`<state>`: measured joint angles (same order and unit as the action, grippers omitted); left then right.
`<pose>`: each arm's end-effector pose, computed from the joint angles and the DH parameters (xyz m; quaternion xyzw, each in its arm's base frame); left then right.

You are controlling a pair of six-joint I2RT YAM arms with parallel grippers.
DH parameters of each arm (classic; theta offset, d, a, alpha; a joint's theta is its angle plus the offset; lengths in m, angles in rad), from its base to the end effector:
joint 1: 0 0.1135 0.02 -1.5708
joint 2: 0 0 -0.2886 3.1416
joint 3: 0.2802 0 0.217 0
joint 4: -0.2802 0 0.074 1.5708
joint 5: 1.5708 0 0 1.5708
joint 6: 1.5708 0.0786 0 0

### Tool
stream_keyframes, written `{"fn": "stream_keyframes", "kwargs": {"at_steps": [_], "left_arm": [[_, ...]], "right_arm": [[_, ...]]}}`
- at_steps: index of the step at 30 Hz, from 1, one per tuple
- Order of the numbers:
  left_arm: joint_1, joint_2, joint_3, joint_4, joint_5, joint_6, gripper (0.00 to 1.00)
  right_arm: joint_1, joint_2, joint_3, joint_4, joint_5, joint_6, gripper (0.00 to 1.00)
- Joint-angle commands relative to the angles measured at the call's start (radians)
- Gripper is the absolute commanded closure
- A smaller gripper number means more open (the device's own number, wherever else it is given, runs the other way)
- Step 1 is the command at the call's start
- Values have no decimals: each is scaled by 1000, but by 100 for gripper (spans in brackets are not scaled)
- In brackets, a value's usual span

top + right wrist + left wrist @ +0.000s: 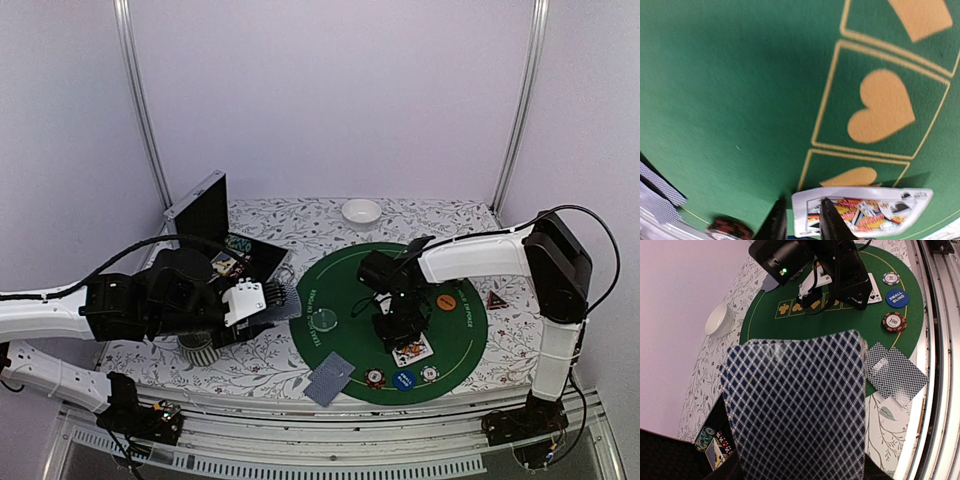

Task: Distribute texas hold em gaming equipment
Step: Flop the poker card in the community card area, then adjust the poker card in the community card area.

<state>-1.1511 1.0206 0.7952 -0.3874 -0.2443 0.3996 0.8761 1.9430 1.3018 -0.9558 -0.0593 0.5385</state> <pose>0.1024 -0.1828 0.2850 0.5765 0.6684 -0.0673 0.4652 0.2038 0.2519 0.1533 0.1675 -0.9853 -0.0140 0.0292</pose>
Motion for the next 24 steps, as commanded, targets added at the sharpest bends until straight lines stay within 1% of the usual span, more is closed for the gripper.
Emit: {"fn": "stream_keyframes", "kwargs": {"at_steps": [1,3,5,6,8,10,14,18,21,24], "left_arm": [[10,-18,-7,10,0,-3,47],[10,-16,-7,10,0,-4,47],[10,-17,-8,10,0,-5,47],[10,-16,-7,10,0,-4,47],[10,-16,-8,11,1,-4,47],[11,-16,-8,10,2,-3,47],[11,-18,-8,10,2,-3,47],[10,-21,-8,10,2,-3,47],[10,-20,-8,12,0,-3,47],[10,-13,-6,10,1,-3,47]], "right_arm": [[-12,-24,-21,155,-59,-25,72],[-19,-29,-19,167,-57,-30,66],[-25,-38,-14,172,-46,-32,62],[-26,-50,-11,177,-49,-35,57],[-28,-86,-9,204,-67,-44,53],[-33,-142,-12,226,-56,-53,45],[-93,-272,-71,236,-7,-58,42],[-203,-382,-242,270,-46,-70,42],[-228,-439,-364,291,-63,-58,42],[-229,-461,-436,306,-93,-39,42]]}}
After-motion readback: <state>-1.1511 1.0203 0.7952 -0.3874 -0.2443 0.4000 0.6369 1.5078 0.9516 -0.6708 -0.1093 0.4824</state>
